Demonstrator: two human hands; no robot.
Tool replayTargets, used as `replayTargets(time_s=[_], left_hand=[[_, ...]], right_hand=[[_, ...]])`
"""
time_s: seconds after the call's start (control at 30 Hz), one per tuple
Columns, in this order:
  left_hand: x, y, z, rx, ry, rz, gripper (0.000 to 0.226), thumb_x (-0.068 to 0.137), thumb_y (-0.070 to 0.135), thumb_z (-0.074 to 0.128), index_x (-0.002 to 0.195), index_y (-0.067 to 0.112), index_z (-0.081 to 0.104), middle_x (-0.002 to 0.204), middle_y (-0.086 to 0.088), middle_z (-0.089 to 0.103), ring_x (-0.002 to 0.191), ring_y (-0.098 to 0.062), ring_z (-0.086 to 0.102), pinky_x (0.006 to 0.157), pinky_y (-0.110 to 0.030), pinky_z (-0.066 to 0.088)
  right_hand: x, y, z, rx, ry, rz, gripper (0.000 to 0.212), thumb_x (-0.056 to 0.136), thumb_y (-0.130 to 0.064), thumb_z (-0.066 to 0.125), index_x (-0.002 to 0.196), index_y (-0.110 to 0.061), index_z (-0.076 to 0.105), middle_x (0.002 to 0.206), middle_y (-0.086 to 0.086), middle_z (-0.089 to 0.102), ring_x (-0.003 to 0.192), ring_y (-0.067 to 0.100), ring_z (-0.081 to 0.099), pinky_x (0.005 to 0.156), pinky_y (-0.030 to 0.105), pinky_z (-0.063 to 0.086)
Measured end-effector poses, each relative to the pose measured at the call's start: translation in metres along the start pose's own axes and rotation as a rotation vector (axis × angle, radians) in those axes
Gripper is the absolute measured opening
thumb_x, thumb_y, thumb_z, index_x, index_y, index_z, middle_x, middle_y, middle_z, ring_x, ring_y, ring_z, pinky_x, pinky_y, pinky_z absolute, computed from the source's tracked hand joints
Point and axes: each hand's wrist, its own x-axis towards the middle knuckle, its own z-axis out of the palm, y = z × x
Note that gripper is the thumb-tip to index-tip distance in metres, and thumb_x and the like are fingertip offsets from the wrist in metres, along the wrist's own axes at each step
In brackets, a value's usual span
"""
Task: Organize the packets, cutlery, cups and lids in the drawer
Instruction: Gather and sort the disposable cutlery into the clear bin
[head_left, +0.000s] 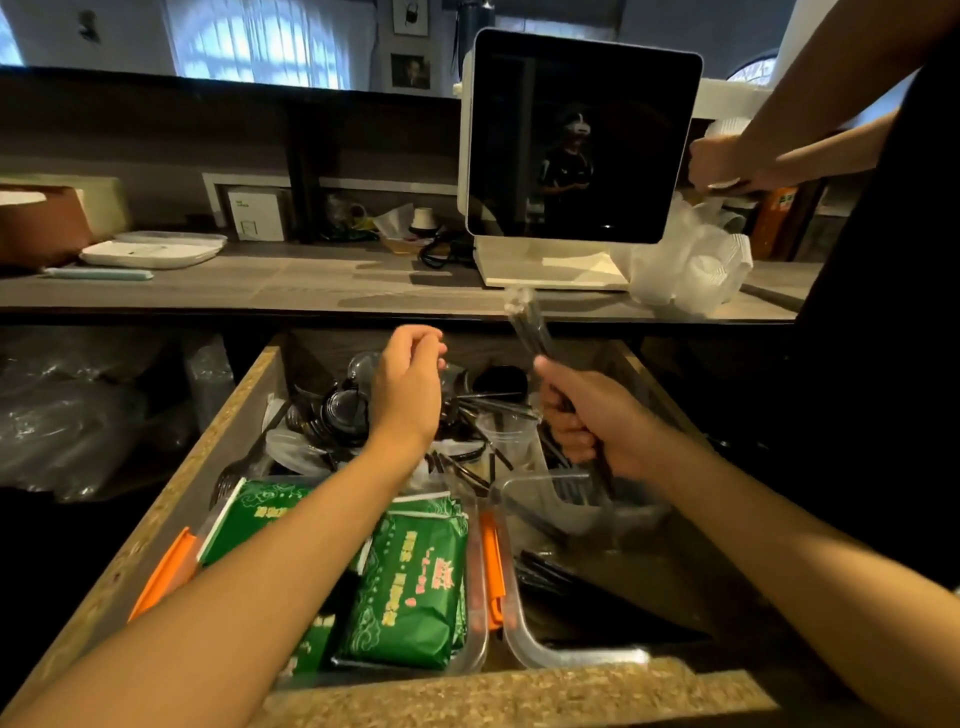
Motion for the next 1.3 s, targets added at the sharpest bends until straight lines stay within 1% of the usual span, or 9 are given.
replayTargets(time_s=[0.13,0.27,0.43,0.53,0.73,0.87,0.97,1.1,1.3], left_hand=[[0.012,-0.017,-0.002,0.262,-0.099,-0.036,0.023,0.100,0.024,0.047,0.087,0.019,0.065,0.092,-0.003,0.067,0.094,-0.028,0.063,0.079,-0.043,0.050],[0.010,-0.031,0.002,0.488,-0.271,-0.147,0.036,0.103,0.029,0.041,0.102,0.002,0.065,0.106,-0.014,0.065,0.102,-0.032,0.059,0.082,-0.040,0.044],[0.012,-0.030,-0.001,0.383,-0.259,-0.219,0.035,0.104,0.031,0.038,0.084,0.014,0.060,0.101,-0.014,0.065,0.093,-0.029,0.057,0.081,-0.037,0.043],[0.022,-0.030,-0.007,0.345,-0.168,-0.201,0.032,0.099,0.034,0.042,0.080,0.018,0.062,0.097,-0.012,0.066,0.095,-0.032,0.060,0.088,-0.044,0.049],[0.045,-0.035,-0.040,0.521,0.072,-0.174,0.035,0.100,0.030,0.044,0.079,0.006,0.058,0.081,-0.010,0.057,0.084,-0.030,0.052,0.070,-0.037,0.035],[0.060,-0.054,-0.061,0.549,0.166,-0.235,0.035,0.095,0.046,0.047,0.081,0.015,0.052,0.098,-0.012,0.059,0.095,-0.034,0.056,0.075,-0.037,0.039],[0.068,-0.059,-0.074,0.475,0.262,-0.275,0.036,0.099,0.039,0.045,0.076,0.012,0.052,0.087,-0.010,0.057,0.087,-0.034,0.055,0.069,-0.037,0.037],[0.075,-0.064,-0.084,0.417,0.272,-0.432,0.046,0.103,0.042,0.035,0.100,0.004,0.061,0.103,-0.015,0.061,0.087,-0.032,0.053,0.072,-0.036,0.036],[0.082,-0.066,-0.082,0.291,0.135,-0.601,0.066,0.104,0.050,0.028,0.149,0.004,0.040,0.153,-0.020,0.041,0.136,-0.037,0.043,0.108,-0.044,0.035]], right_hand=[[-0.023,0.026,-0.016,-0.363,-0.111,0.154,0.036,0.098,-0.037,0.053,0.068,-0.018,0.049,0.055,-0.002,0.043,0.045,0.009,0.038,0.046,0.022,0.034],[-0.038,0.043,-0.022,-0.544,-0.224,0.249,0.020,0.100,-0.025,0.053,0.088,-0.010,0.060,0.074,0.004,0.060,0.062,0.011,0.058,0.059,0.024,0.051],[-0.037,0.050,-0.024,-0.780,-0.238,0.241,0.025,0.097,-0.038,0.056,0.115,-0.022,0.062,0.109,-0.001,0.065,0.102,0.014,0.063,0.088,0.031,0.054],[-0.027,0.039,-0.013,-0.636,-0.095,0.084,0.017,0.098,-0.032,0.054,0.107,-0.022,0.064,0.105,0.004,0.069,0.097,0.014,0.067,0.082,0.026,0.055],[0.027,0.007,0.037,-0.180,0.078,-0.107,0.017,0.098,-0.020,0.057,0.096,-0.005,0.066,0.086,0.011,0.067,0.076,0.021,0.066,0.076,0.033,0.056],[0.075,0.003,0.070,-0.363,0.148,-0.148,0.042,0.097,-0.031,0.057,0.096,0.010,0.067,0.079,0.019,0.058,0.072,0.021,0.054,0.065,0.030,0.045],[0.103,0.007,0.084,-0.375,0.142,-0.082,0.051,0.094,-0.043,0.060,0.093,0.008,0.067,0.082,0.022,0.054,0.072,0.022,0.052,0.063,0.031,0.041],[0.129,0.011,0.109,-0.227,0.090,0.030,0.053,0.093,-0.046,0.060,0.108,0.003,0.065,0.106,0.023,0.066,0.098,0.032,0.066,0.094,0.043,0.054],[0.147,0.003,0.138,-0.323,0.028,0.087,0.058,0.096,-0.054,0.045,0.129,-0.007,0.056,0.110,0.008,0.057,0.096,0.023,0.054,0.097,0.040,0.048]])
